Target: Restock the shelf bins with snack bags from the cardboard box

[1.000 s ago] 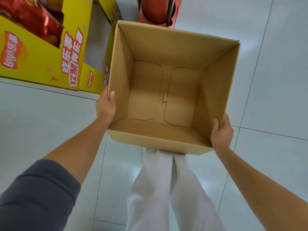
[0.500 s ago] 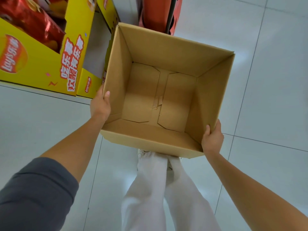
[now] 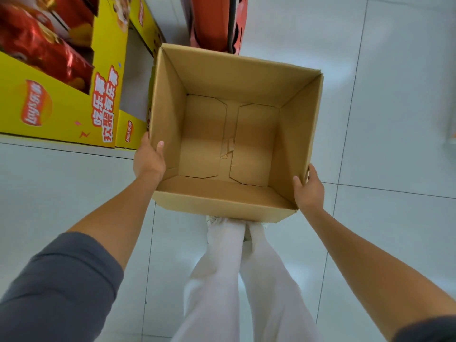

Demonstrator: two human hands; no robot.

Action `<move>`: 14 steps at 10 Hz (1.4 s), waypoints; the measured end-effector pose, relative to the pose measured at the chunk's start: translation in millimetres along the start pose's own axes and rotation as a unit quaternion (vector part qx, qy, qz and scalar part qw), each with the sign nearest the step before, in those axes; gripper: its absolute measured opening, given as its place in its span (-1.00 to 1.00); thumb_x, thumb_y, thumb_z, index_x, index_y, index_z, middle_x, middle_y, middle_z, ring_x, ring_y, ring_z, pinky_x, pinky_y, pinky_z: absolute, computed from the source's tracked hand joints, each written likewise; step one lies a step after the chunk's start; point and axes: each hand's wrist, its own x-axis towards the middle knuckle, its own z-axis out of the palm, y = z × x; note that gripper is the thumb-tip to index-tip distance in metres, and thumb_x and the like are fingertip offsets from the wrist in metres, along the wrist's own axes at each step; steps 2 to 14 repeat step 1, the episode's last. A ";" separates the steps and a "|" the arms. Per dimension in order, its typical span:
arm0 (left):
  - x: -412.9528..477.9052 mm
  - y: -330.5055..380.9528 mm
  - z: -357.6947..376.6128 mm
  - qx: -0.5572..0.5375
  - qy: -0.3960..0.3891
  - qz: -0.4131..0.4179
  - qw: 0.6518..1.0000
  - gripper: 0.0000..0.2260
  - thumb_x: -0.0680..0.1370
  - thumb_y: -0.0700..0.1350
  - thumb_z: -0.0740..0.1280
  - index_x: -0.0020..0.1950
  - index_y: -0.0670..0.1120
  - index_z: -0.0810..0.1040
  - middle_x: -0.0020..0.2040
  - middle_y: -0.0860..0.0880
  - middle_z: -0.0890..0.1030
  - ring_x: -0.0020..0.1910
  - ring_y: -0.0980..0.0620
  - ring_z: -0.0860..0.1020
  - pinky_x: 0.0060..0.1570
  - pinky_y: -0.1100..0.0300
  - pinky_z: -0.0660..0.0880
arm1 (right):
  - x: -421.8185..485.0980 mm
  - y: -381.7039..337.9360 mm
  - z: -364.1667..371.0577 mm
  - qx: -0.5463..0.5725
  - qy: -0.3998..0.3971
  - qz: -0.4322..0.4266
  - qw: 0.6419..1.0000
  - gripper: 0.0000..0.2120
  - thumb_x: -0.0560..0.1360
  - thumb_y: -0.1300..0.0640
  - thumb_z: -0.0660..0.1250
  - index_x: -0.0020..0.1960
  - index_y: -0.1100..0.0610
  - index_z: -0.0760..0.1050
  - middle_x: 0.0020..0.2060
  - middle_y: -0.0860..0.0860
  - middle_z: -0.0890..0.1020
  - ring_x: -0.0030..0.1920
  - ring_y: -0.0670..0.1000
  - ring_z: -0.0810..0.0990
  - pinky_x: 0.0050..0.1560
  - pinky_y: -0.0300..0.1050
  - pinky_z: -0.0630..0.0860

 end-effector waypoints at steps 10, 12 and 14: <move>-30.7 24.9 -22.1 -0.002 0.009 0.024 1.000 -0.56 0.65 0.06 0.18 0.48 -0.10 0.32 0.38 -0.14 0.48 0.35 -0.21 0.44 0.22 -0.10 0.44 | -19.5 -13.3 -22.2 -0.003 0.010 -0.030 1.000 -0.59 0.60 0.13 0.24 0.44 0.15 0.34 0.31 0.09 0.51 0.33 0.12 0.47 0.32 -0.04 0.38; -30.7 24.9 -22.1 -0.002 0.009 0.024 1.000 -0.56 0.65 0.06 0.18 0.48 -0.10 0.32 0.38 -0.14 0.48 0.35 -0.21 0.44 0.22 -0.10 0.44 | -19.5 -13.3 -22.2 -0.003 0.010 -0.030 1.000 -0.59 0.60 0.13 0.24 0.44 0.15 0.34 0.31 0.09 0.51 0.33 0.12 0.47 0.32 -0.04 0.38; -30.7 24.9 -22.1 -0.002 0.009 0.024 1.000 -0.56 0.65 0.06 0.18 0.48 -0.10 0.32 0.38 -0.14 0.48 0.35 -0.21 0.44 0.22 -0.10 0.44 | -19.5 -13.3 -22.2 -0.003 0.010 -0.030 1.000 -0.59 0.60 0.13 0.24 0.44 0.15 0.34 0.31 0.09 0.51 0.33 0.12 0.47 0.32 -0.04 0.38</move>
